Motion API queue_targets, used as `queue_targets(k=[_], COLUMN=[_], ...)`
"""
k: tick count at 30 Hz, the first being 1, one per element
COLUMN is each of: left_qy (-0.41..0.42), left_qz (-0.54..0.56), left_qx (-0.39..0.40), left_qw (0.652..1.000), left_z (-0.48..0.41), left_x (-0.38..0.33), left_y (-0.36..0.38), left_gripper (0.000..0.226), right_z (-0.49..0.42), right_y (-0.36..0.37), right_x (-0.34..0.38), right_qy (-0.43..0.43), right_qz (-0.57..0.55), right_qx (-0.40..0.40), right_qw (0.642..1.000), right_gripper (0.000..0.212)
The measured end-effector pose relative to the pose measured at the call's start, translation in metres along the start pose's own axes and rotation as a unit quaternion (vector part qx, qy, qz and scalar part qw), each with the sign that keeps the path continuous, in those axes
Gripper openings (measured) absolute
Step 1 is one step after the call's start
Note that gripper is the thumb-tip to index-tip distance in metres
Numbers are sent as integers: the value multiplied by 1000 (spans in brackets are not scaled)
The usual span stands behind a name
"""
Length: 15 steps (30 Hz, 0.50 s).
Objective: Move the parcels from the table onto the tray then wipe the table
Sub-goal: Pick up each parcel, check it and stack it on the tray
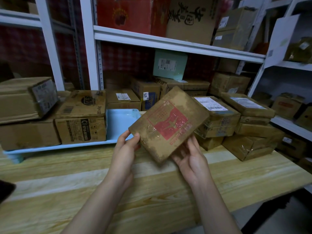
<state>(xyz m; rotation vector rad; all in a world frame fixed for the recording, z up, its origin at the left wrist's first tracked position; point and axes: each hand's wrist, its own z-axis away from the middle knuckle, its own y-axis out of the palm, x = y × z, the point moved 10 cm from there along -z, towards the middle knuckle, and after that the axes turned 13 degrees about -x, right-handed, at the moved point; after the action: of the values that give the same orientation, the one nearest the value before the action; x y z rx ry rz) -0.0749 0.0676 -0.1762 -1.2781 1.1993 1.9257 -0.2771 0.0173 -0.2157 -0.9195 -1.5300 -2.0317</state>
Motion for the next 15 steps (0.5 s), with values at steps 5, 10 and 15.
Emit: queue_targets(k=[5, 10, 15], left_qy=[11, 66, 109], left_qz=[1, -21, -109], left_qx=[1, 11, 57], left_qw=[1000, 998, 986], left_z=[-4, -7, -1], left_x=[2, -2, 9], left_y=[-3, 0, 23], left_gripper=[44, 57, 51], right_z=[0, 6, 12], right_y=[-4, 5, 14], right_x=[4, 4, -5], right_qy=[-6, -7, -21], right_qz=[-12, 19, 119], right_qx=[-23, 1, -6], right_qw=[1000, 1000, 993], right_gripper=[33, 50, 34])
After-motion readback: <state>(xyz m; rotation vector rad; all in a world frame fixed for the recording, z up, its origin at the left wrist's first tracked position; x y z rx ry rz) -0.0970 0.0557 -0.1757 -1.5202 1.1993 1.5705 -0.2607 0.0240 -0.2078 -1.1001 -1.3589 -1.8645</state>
